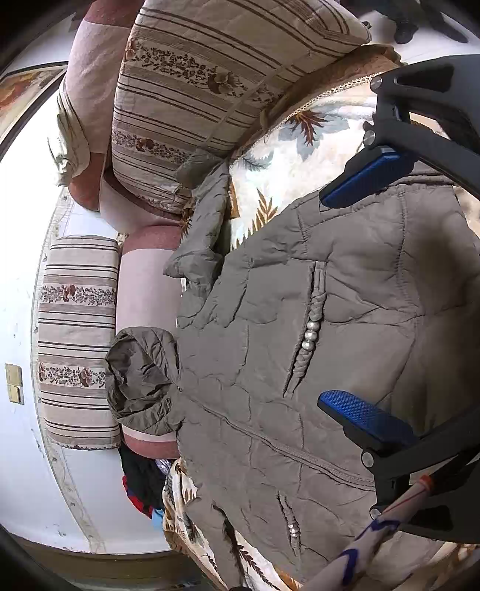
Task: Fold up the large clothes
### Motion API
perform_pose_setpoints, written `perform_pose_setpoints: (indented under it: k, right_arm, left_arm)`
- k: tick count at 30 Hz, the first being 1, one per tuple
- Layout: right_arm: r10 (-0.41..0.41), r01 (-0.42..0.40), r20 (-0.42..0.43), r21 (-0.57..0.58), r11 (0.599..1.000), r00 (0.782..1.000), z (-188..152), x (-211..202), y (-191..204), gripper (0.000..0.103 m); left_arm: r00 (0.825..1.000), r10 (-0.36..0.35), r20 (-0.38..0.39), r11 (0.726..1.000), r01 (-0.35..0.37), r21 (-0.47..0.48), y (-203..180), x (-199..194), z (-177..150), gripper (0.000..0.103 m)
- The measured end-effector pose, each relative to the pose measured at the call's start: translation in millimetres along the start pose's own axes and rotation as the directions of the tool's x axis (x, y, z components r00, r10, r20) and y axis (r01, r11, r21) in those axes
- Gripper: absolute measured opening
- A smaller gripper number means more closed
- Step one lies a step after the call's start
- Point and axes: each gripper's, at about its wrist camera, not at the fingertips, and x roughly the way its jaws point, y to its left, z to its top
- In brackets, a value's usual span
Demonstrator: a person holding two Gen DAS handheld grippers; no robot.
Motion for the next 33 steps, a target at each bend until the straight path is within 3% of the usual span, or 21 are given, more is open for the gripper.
perform_pose_setpoints:
  k: [3,10,21,33]
  right_arm:
    - [0.012,-0.012,-0.007,-0.030,0.999,1.000,1,0,9,0.101]
    - [0.048,-0.049,-0.013,-0.078,0.996,0.999,0,-1,23,0.101]
    - [0.083,-0.088,-0.084,-0.053,0.995,0.993,-3,8,22,0.101]
    - [0.106,-0.115,-0.113,-0.079,0.990,0.988,-7,10,35,0.101]
  left_arm:
    - [0.999,-0.010,-0.039,1.000,0.010,-0.005,5,2,3,0.103]
    - [0.986,0.043,-0.162,0.998,-0.048,-0.027,19,17,-8,0.103]
    - [0.948,-0.054,-0.313,0.998,0.040,-0.050,15,39,-18,0.103]
    - [0.922,-0.088,-0.376,0.995,0.066,-0.070,19,51,-24,0.103]
